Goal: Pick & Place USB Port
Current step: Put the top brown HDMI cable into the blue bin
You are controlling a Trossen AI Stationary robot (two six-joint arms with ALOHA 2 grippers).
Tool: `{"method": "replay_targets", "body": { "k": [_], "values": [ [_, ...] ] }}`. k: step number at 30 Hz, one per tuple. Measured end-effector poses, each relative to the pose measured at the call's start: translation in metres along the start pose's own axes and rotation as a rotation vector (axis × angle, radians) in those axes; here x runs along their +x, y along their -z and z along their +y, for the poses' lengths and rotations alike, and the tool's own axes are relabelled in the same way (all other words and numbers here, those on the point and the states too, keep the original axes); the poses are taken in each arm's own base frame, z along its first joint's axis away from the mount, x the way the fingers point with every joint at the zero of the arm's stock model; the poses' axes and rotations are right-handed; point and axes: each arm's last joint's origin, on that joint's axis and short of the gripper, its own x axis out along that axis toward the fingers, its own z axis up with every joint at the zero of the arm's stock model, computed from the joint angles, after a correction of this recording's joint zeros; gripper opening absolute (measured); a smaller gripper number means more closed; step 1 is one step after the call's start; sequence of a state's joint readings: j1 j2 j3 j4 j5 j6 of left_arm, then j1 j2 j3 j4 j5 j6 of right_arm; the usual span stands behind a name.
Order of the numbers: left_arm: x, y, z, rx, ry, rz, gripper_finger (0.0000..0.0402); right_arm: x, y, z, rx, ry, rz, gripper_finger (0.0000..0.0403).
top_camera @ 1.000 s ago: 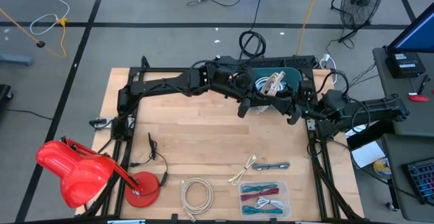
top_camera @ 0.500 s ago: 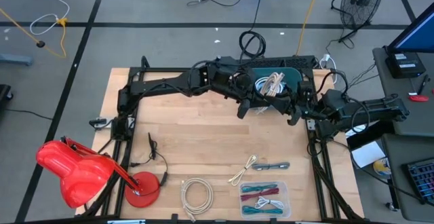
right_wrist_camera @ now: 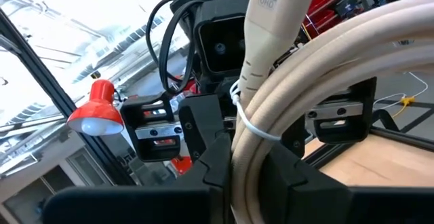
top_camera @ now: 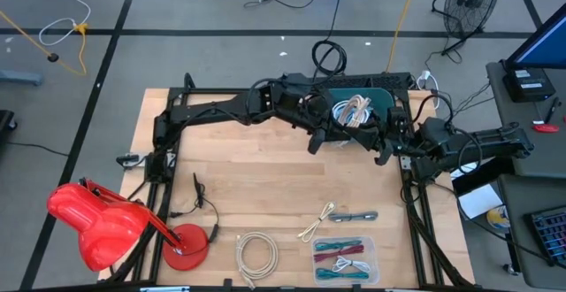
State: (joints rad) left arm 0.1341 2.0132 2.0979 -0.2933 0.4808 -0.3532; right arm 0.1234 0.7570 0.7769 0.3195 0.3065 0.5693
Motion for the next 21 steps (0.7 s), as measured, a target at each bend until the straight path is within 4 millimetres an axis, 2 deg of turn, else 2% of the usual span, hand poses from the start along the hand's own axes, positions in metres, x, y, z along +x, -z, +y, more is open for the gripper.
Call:
{"method": "replay_targets", "body": {
  "k": [3, 6, 9, 16, 21],
  "values": [
    [0.0, 0.002, 0.0, -0.006, 0.012, 0.025, 0.0056, -0.001, -0.001, 0.0, 0.014, -0.002, -0.003, 0.0035],
    [-0.011, 0.001, -0.005, 0.01, -0.017, 0.07, 0.0059, -0.002, -0.001, 0.001, 0.009, -0.012, 0.003, 0.0034],
    [-0.035, -0.002, -0.016, 0.014, -0.076, 0.136, 0.007, -0.007, -0.007, 0.002, -0.001, -0.014, -0.031, 0.0032],
    [-0.092, -0.021, -0.04, 0.088, -0.306, 0.117, 0.0087, -0.019, -0.015, 0.001, -0.03, 0.015, -0.046, 0.0032],
    [-0.117, -0.027, -0.059, 0.106, -0.383, 0.095, 0.0087, -0.03, -0.018, -0.008, -0.085, 0.114, -0.013, 0.0032]
  ]
}}
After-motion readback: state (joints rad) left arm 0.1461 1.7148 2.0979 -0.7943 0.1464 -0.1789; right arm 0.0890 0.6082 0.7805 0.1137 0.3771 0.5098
